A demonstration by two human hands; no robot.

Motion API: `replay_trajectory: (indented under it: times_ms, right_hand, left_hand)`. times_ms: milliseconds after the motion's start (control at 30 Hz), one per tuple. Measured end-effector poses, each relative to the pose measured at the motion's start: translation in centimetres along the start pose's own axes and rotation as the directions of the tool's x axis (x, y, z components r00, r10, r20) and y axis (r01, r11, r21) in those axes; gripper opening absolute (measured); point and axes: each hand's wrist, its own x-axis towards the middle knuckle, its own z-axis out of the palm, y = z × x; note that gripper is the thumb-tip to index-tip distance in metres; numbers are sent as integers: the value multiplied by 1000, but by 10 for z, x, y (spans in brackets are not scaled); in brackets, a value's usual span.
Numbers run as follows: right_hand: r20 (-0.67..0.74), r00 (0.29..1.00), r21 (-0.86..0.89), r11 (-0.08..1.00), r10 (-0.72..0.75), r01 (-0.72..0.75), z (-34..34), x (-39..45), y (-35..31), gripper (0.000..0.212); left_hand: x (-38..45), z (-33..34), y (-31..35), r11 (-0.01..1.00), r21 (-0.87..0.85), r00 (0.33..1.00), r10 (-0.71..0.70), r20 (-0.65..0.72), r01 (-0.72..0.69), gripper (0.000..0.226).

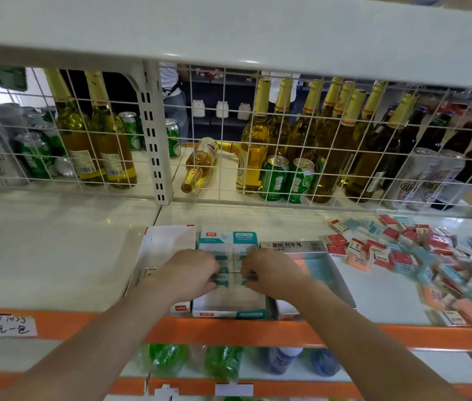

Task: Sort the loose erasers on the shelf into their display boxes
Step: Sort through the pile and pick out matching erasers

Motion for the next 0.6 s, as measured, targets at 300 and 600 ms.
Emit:
replay_trajectory:
  times_ms: [300,600]
  right_hand:
    - [-35,999,-36,999,-6,5,4,8,0,13]
    - [-132,991,138,990,30,-12,6,-9,14,30]
  left_hand:
    - [7,3,7,998,16,998,-60,-8,60,20]
    - [7,2,7,958,-279,993,-93,-72,69,22]
